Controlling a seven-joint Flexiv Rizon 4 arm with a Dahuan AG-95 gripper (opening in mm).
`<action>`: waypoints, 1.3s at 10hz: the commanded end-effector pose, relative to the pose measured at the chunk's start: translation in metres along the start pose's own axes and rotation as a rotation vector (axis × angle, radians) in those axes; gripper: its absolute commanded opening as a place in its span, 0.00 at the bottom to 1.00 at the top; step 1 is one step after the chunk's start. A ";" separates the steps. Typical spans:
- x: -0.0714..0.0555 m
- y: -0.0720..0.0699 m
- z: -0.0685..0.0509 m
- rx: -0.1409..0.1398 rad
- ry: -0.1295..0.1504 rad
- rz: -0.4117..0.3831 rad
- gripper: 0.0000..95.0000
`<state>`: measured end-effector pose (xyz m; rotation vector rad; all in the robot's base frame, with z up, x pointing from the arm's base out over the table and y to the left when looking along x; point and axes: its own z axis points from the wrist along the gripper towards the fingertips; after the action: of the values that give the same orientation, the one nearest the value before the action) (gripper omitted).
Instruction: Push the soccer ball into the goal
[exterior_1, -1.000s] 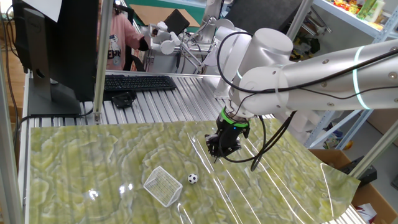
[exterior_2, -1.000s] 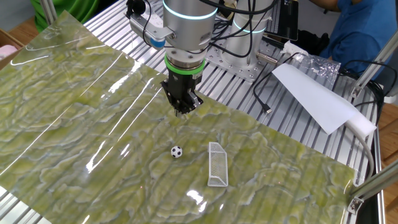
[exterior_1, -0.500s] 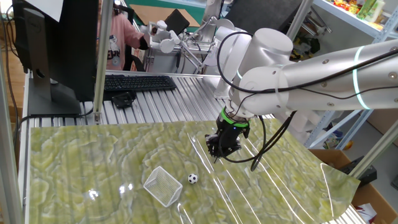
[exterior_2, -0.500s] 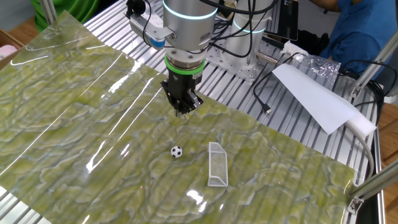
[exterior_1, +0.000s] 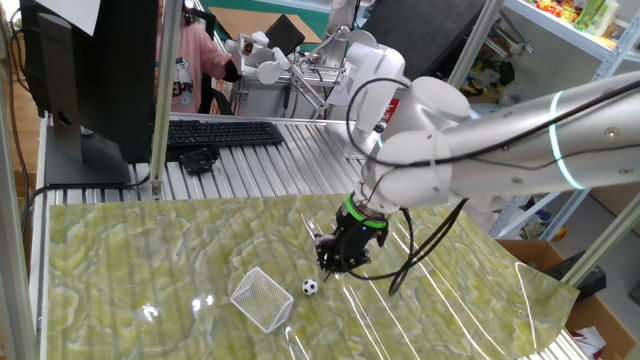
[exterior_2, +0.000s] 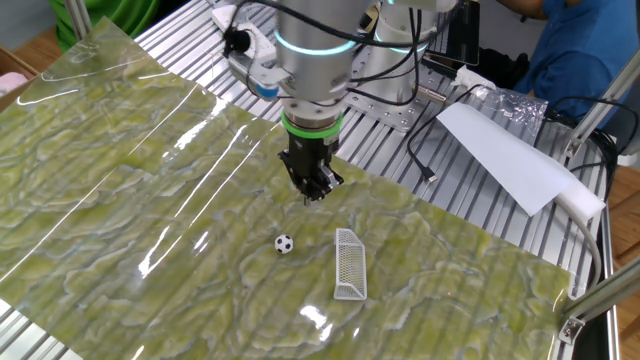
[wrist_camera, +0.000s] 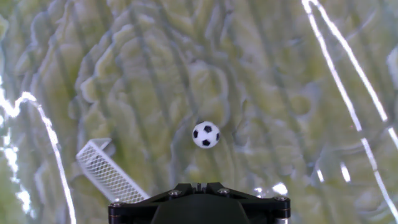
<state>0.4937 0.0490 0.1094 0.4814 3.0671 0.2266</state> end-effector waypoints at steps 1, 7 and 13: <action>0.001 0.000 0.003 0.004 -0.001 0.008 0.00; 0.001 0.000 0.003 0.003 -0.006 0.002 0.00; -0.009 -0.018 -0.010 0.091 -0.027 -0.076 0.00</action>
<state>0.4954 0.0306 0.1160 0.3940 3.0704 0.0623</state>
